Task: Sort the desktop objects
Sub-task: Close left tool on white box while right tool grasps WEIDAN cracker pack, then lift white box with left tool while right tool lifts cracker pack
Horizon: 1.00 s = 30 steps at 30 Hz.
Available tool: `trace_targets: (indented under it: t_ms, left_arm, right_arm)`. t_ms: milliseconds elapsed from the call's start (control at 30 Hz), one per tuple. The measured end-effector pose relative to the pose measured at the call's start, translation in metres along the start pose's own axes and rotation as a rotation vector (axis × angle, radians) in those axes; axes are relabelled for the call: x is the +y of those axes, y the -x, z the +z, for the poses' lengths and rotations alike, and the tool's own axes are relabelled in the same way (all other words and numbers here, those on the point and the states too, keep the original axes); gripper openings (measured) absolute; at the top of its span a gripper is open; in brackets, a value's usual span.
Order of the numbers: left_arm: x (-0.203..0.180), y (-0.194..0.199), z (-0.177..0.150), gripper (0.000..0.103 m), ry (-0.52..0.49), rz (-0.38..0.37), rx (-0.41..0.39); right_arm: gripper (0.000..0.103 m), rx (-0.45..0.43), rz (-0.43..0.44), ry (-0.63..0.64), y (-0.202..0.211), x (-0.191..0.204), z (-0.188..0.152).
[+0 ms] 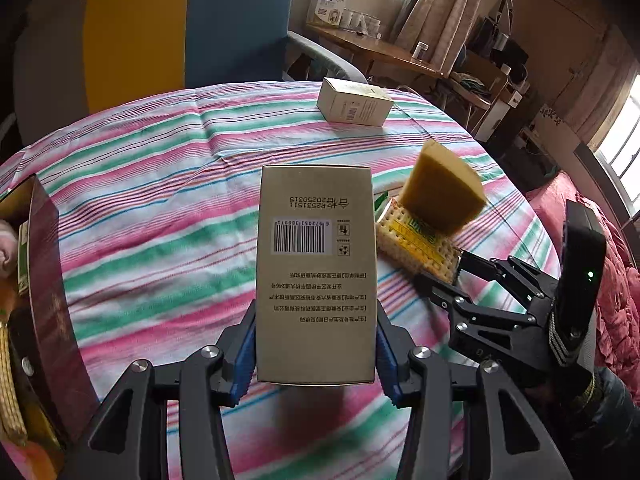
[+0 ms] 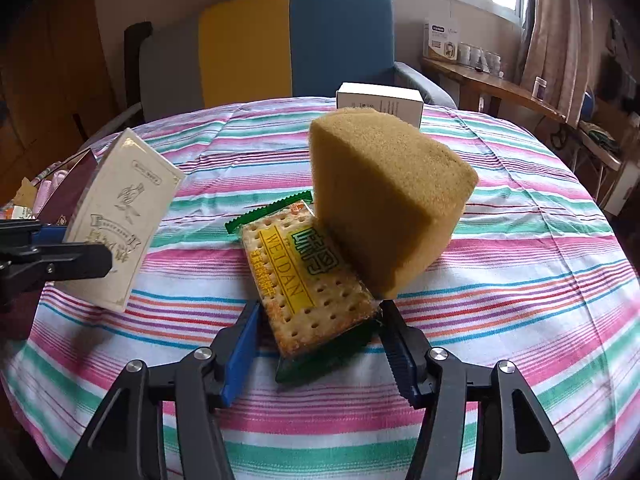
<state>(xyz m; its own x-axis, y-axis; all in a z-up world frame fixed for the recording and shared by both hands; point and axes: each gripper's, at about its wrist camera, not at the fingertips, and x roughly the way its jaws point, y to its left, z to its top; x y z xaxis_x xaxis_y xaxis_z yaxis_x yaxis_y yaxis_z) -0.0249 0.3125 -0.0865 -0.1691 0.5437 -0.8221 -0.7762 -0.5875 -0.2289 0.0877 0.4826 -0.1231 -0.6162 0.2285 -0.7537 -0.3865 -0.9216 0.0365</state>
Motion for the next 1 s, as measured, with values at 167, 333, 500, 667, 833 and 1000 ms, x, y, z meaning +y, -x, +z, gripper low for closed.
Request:
trace_targets:
  t_ms: [167,333,500,667,833,1000]
  left_arm:
    - [-0.004,0.026,-0.027,0.051,0.048,-0.052,0.009]
    - [-0.002,0.047,-0.049,0.051,0.097,-0.048,0.014]
    - [0.002,0.051,-0.057,0.055,0.118,0.001,0.017]
    - [0.0,0.053,-0.058,0.068,0.086,-0.001,-0.005]
    - [0.003,0.053,-0.069,0.069,0.052,0.034,-0.026]
    - [0.003,0.056,-0.076,0.069,0.036,0.032,-0.056]
  right_arm:
    - [0.05,0.022,0.034,0.014,0.02,0.012,-0.017]
    - [0.05,0.044,0.074,0.061,0.039,0.032,-0.036]
    - [0.054,0.071,0.119,0.067,0.051,0.049,-0.049]
    - [0.071,0.09,0.137,0.052,0.058,0.052,-0.054]
    - [0.083,0.075,0.108,0.052,0.065,0.052,-0.054]
    - [0.088,0.06,0.061,0.094,0.059,0.06,-0.039]
